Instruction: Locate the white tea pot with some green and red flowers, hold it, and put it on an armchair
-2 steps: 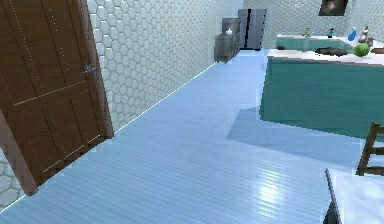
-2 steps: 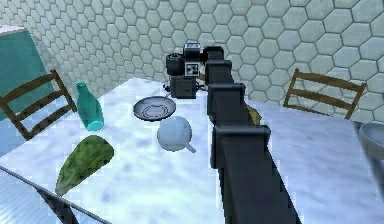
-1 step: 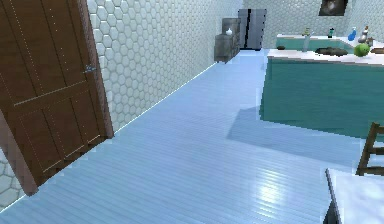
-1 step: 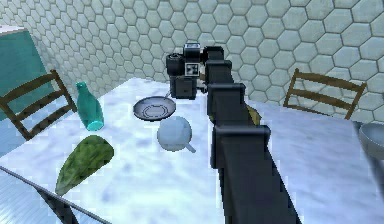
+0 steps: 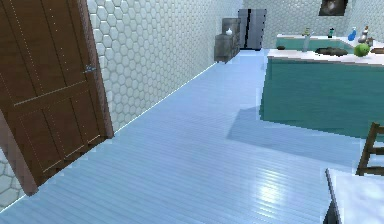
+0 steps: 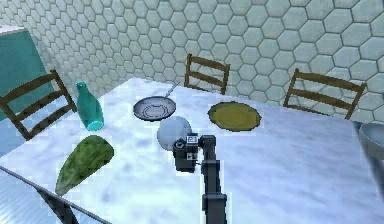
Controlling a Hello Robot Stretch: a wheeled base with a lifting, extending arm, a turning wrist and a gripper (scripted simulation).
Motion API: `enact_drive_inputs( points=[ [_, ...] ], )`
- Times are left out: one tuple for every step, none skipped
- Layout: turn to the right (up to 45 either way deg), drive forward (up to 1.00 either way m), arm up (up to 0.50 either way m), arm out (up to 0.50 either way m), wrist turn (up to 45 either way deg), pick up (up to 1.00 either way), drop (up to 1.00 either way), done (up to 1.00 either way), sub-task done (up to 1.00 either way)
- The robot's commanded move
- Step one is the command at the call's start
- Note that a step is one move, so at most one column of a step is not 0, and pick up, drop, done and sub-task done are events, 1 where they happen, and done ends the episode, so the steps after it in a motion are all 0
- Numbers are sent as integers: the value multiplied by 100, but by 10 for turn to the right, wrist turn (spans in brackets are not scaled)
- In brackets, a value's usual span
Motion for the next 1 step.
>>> enact_drive_inputs(
  points=[
    [0, 0, 0, 0, 0, 100, 0, 0, 0]
  ],
)
